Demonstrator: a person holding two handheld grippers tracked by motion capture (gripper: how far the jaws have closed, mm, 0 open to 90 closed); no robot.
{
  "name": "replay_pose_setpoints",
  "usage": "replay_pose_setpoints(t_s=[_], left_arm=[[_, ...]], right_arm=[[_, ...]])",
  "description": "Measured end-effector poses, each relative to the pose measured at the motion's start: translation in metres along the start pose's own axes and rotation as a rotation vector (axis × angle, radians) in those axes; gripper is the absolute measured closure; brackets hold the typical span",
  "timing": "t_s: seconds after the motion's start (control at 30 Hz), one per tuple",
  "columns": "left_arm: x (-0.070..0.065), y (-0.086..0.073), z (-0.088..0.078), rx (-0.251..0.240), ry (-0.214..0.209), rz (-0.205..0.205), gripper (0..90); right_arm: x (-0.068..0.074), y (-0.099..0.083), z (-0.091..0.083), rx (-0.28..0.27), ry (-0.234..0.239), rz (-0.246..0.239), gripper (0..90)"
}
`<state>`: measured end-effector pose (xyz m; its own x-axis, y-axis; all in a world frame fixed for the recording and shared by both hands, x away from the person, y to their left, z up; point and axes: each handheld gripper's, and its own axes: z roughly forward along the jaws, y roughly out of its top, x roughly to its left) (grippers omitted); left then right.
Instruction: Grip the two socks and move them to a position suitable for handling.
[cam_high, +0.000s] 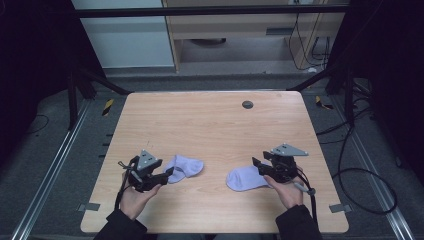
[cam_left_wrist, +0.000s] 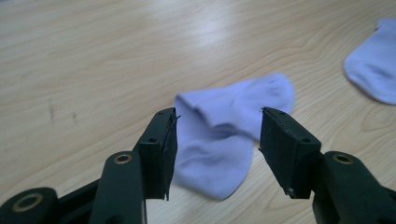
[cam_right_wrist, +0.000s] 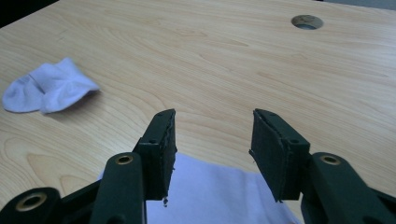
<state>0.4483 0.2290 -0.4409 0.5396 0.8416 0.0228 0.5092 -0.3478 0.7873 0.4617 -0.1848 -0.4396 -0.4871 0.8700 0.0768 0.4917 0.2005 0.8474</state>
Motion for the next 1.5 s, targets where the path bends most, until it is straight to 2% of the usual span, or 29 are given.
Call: replay_pose_setpoints(t_s=[0.1,0.17,0.27,0.47,0.7,1.2,1.5], left_arm=[[0.012,-0.009,-0.001,0.018,0.026,-0.017,48.7],[0.018,-0.014,-0.001,0.014,0.033,-0.048,49.3],[0.024,-0.022,-0.001,0.010,0.040,-0.075,50.2],[0.031,-0.029,0.001,0.011,0.050,-0.108,52.8],[0.032,-0.031,0.005,0.013,0.048,-0.129,55.5],[0.019,-0.031,0.028,0.059,0.023,-0.098,56.8],[0.018,-0.033,0.037,0.088,0.010,-0.079,59.0]], right_arm=[[0.010,0.007,0.010,-0.002,0.015,-0.005,51.0],[0.018,0.011,0.017,0.002,0.024,-0.018,51.4],[0.029,0.018,0.029,0.013,0.038,-0.032,52.2],[0.051,0.028,0.051,0.030,0.066,-0.062,55.9],[0.074,0.034,0.073,0.036,0.112,-0.083,59.5],[0.134,0.030,0.120,0.113,0.215,-0.166,67.9],[0.157,0.018,0.137,0.172,0.242,-0.236,65.9]])
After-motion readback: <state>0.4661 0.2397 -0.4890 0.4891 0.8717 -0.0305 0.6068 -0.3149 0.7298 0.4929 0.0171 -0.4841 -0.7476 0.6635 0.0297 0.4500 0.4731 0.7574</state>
